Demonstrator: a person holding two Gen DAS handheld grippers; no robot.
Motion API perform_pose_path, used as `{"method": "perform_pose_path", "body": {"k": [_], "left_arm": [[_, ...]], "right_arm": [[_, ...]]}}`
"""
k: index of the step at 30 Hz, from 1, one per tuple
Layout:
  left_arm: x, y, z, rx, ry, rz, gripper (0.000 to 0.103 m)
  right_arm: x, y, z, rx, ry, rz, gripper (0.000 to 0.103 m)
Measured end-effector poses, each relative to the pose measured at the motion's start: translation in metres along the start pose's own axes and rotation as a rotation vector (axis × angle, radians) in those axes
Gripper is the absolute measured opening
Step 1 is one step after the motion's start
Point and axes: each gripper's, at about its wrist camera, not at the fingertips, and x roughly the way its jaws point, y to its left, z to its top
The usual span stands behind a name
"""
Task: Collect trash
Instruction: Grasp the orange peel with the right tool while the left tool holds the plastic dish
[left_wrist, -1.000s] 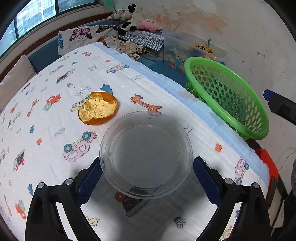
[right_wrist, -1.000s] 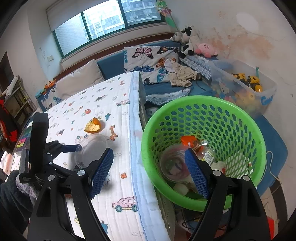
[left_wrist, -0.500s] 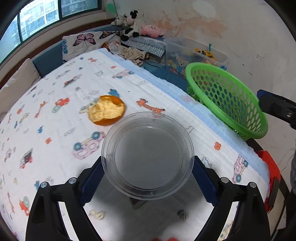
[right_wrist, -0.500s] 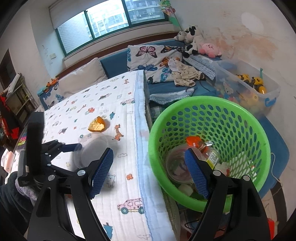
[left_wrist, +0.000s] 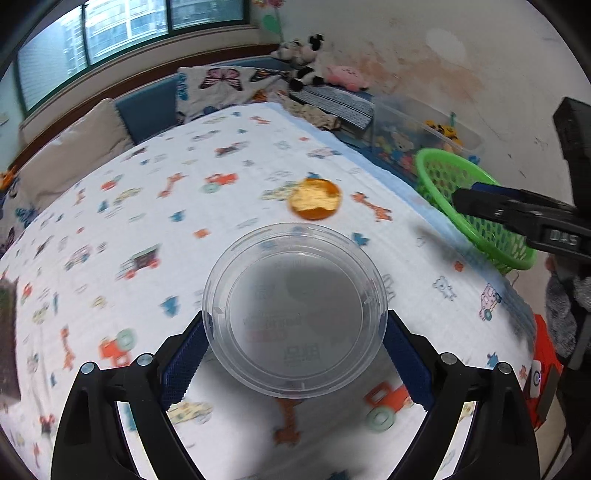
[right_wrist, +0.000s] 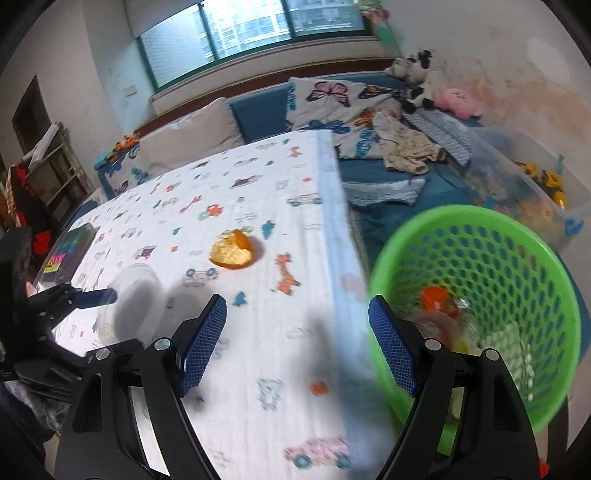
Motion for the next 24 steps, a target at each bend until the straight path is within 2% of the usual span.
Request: {"method": "perform_pose_path", "body": {"k": [12, 21, 24], "left_arm": [[-0.026, 0.038, -0.019, -0.078, -0.019, 0.038, 0.088], [-0.031, 0.045, -0.024, -0.095, -0.025, 0.029, 0.088], [-0.030, 0.048, -0.024, -0.102, -0.025, 0.025, 0.088]], "right_arm": [[0.077, 0.049, 0.024, -0.107, 0.098, 0.039, 0.077], [0.119, 0.062, 0.032, -0.142, 0.151, 0.022, 0.072], [0.128, 0.061, 0.033, -0.143, 0.161, 0.005, 0.067]]}}
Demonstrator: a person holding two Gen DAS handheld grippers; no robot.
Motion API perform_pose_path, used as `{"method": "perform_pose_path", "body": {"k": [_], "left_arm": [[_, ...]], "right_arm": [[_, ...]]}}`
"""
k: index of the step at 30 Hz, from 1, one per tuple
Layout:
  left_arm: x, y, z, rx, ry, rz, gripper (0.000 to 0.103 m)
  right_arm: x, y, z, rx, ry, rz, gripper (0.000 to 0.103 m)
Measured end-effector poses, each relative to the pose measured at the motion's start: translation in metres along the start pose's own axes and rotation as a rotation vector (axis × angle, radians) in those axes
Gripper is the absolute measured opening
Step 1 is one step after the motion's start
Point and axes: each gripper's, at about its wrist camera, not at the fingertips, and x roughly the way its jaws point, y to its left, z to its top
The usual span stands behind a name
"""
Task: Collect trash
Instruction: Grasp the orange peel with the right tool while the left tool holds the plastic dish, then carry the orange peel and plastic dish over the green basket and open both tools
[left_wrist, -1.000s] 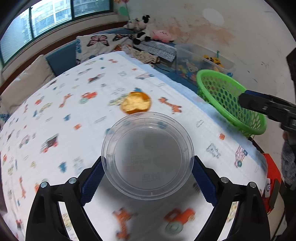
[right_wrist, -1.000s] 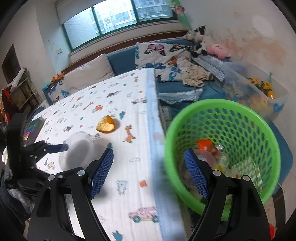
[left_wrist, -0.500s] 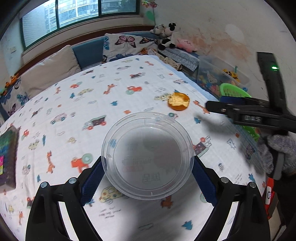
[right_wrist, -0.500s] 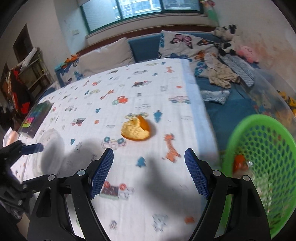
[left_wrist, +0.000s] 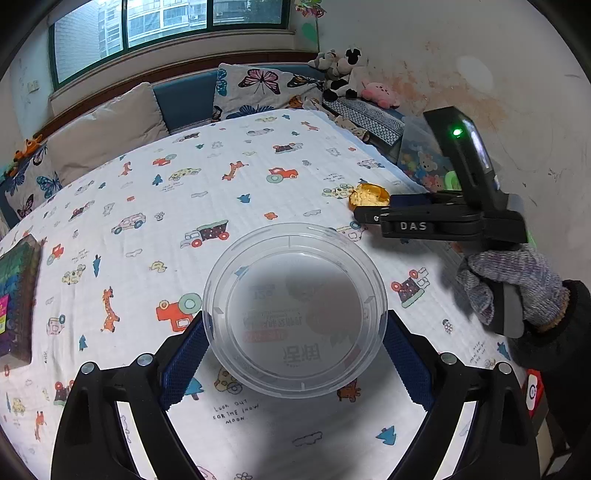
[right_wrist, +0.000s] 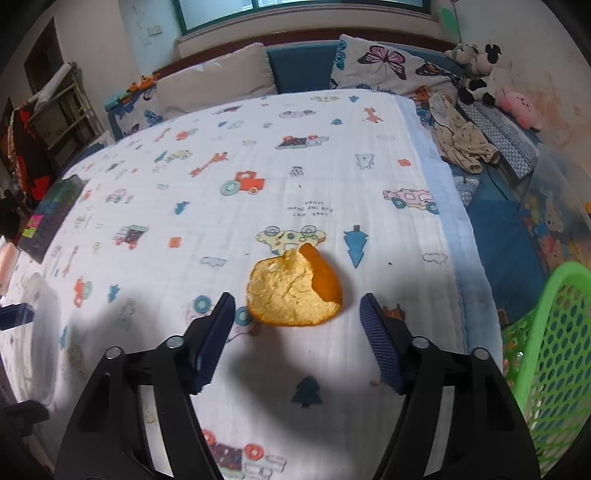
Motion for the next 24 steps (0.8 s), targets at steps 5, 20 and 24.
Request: {"method": "perform_pose_path", "body": {"k": [5, 20, 24], "left_arm": [[0.000, 0.000, 0.000, -0.001, 0.001, 0.002, 0.088], [-0.002, -0.017, 0.005, 0.021, -0.016, -0.025, 0.088], [-0.002, -0.029, 0.008, 0.038, -0.018, -0.042, 0.088]], "right_arm": [[0.000, 0.001, 0.000, -0.013, -0.006, -0.020, 0.062], [-0.038, -0.011, -0.018, 0.041, -0.051, -0.003, 0.045], [-0.056, -0.018, -0.027, 0.056, -0.070, -0.009, 0.045]]}}
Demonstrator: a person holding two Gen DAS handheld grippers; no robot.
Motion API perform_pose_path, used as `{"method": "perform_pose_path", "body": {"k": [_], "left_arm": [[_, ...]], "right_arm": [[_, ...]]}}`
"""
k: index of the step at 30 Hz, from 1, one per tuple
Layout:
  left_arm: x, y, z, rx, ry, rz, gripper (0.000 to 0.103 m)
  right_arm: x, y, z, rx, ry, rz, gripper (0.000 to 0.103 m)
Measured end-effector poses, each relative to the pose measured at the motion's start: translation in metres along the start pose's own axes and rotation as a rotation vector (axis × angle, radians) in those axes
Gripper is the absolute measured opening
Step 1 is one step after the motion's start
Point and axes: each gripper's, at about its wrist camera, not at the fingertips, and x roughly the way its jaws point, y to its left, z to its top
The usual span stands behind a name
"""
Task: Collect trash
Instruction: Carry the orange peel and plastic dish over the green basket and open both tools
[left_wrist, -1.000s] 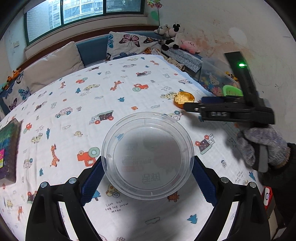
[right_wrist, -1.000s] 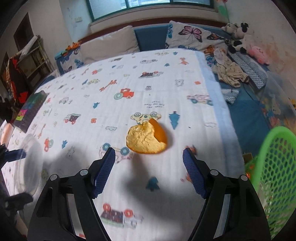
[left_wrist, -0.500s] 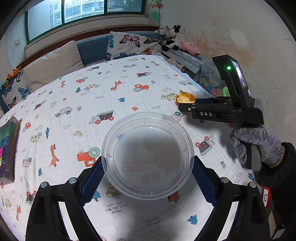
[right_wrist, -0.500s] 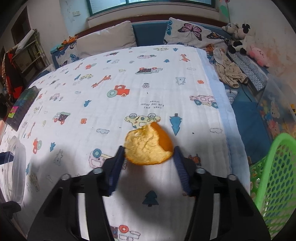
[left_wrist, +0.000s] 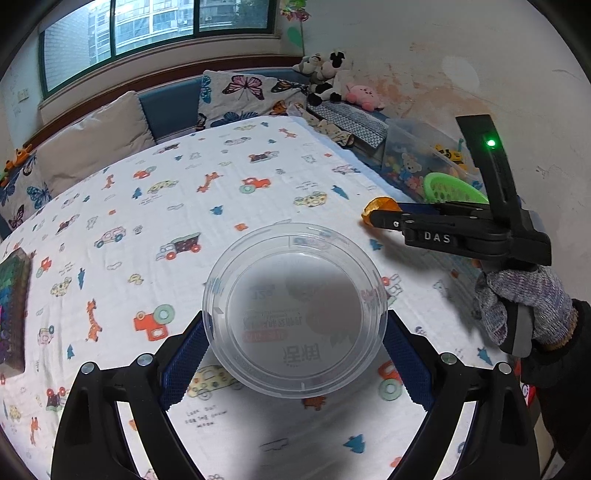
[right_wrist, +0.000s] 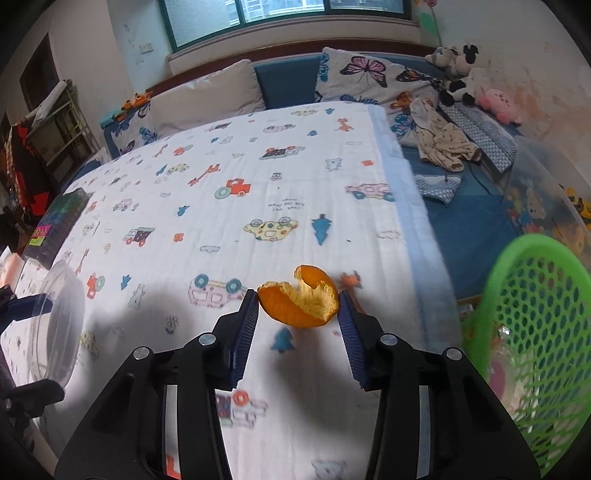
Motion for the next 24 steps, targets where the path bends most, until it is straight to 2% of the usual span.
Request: {"method": "perform_pose_path", "body": {"k": [13, 24], "left_arm": [[0.005, -0.049, 0.016, 0.075, -0.008, -0.066, 0.088], [0.014, -0.101, 0.036, 0.158, -0.011, -0.122, 0.088]], "right_arm": [[-0.064, -0.042, -0.026, 0.076, -0.078, -0.046, 0.045], [-0.104, -0.111, -0.057, 0.186, -0.094, -0.162, 0.045]]}}
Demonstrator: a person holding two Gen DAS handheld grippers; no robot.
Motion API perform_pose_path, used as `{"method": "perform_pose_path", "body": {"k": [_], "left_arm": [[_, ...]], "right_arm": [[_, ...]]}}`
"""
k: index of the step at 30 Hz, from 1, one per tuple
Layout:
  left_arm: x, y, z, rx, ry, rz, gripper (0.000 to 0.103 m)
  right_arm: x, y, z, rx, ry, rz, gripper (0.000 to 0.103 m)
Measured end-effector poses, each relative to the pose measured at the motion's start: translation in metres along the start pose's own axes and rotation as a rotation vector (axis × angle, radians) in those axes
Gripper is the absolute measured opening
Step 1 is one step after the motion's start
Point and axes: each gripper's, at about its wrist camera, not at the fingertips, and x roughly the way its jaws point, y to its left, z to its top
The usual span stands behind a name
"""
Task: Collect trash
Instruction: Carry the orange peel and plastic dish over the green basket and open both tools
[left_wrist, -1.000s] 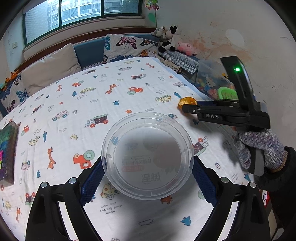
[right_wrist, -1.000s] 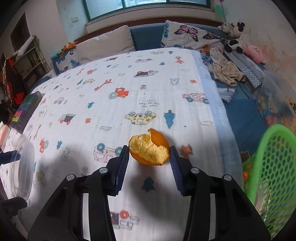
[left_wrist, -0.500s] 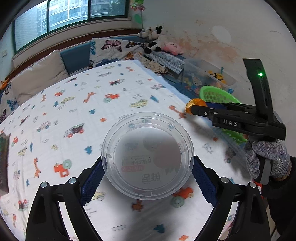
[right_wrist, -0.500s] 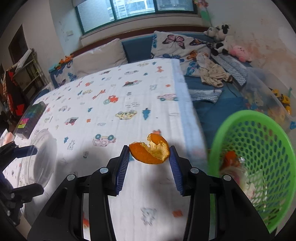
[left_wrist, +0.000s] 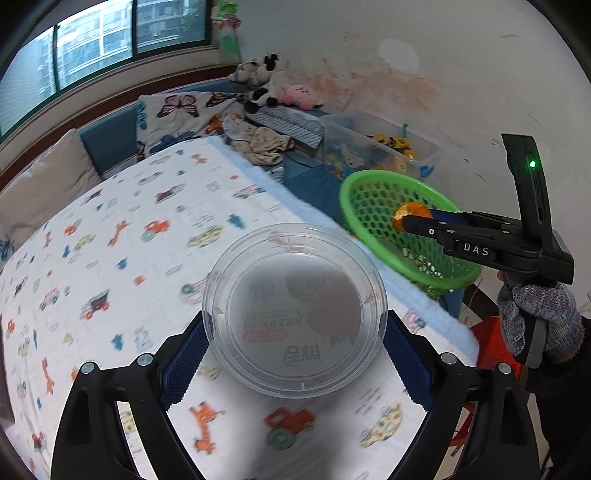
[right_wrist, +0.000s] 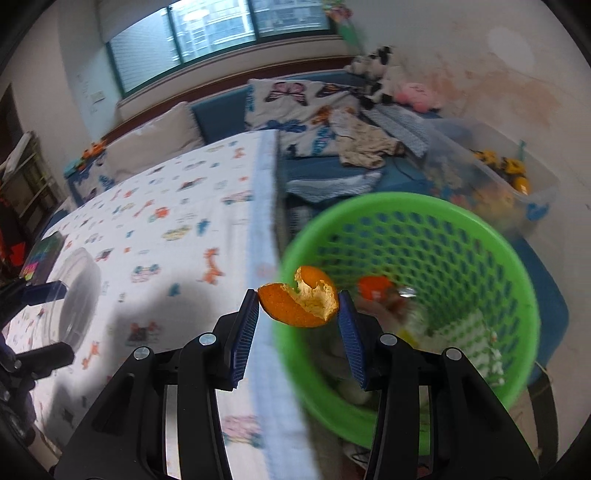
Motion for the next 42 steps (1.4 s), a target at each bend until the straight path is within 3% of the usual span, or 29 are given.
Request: {"method": "perform_pose_path", "body": {"k": [15, 19, 42], "left_arm": [[0.034, -0.057, 0.048, 0.075, 0.017, -0.065, 0.088], [0.043, -0.068, 0.059, 0.078, 0.023, -0.085, 0.088], [0.125, -0.163, 0.097, 0.124, 0.152, -0.205, 0.089]], "right_arm": [[-0.013, -0.085, -0.018, 0.136, 0.013, -0.124, 0.047], [-0.015, -0.095, -0.021, 0.161, 0.008, -0.130, 0.057], [-0.082, -0.134, -0.052, 0.268, -0.089, -0.173, 0.061]]}}
